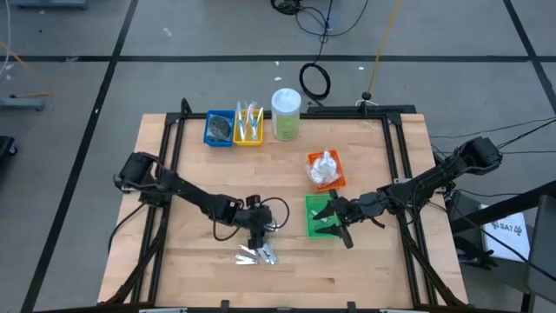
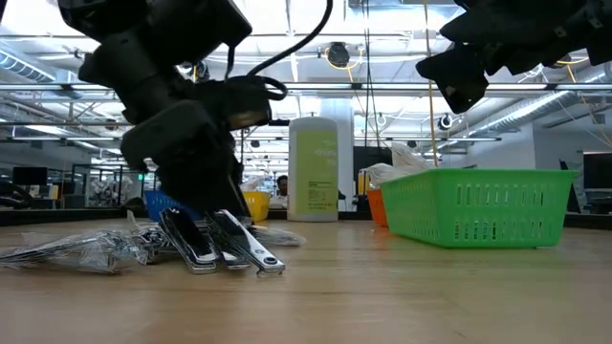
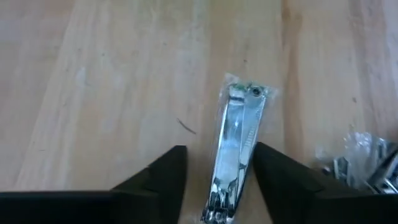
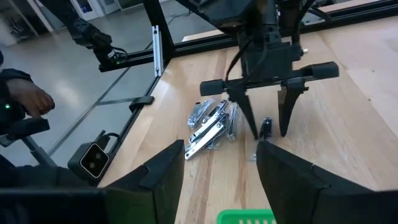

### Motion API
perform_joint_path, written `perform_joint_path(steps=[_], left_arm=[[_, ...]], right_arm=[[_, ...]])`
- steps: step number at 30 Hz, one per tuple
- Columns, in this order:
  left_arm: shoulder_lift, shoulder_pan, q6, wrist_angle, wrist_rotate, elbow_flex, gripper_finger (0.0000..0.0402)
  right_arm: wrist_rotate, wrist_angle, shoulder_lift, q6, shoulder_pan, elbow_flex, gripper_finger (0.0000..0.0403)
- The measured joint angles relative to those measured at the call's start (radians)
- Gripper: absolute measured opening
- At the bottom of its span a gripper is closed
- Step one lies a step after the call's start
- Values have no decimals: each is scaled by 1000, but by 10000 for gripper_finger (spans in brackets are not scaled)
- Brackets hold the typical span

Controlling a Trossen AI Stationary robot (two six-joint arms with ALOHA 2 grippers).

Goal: Pick & Place Travel size toiletries
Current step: Put the nail cutter into the green bin

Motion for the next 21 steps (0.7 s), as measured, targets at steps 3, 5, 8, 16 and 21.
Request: perform_joint_path(steps=[3,5,8,16,21], left_arm=[[1,3,-24,5,-20,-1,135],[2,3,-14,5,-24,-1,110],[2,3,30,7,-19,-1,75],[-79,-5,125,-19,-152,-8,38],[-194,-49,298,14,-440,-4,38]], right_arm=[[0,0,0,0,0,0,185],[0,-1,0,0,0,0,185],[0,-1,0,0,0,0,185],[85,6,0,2,0,0,184],[185,76,11,3,-1,0,181]])
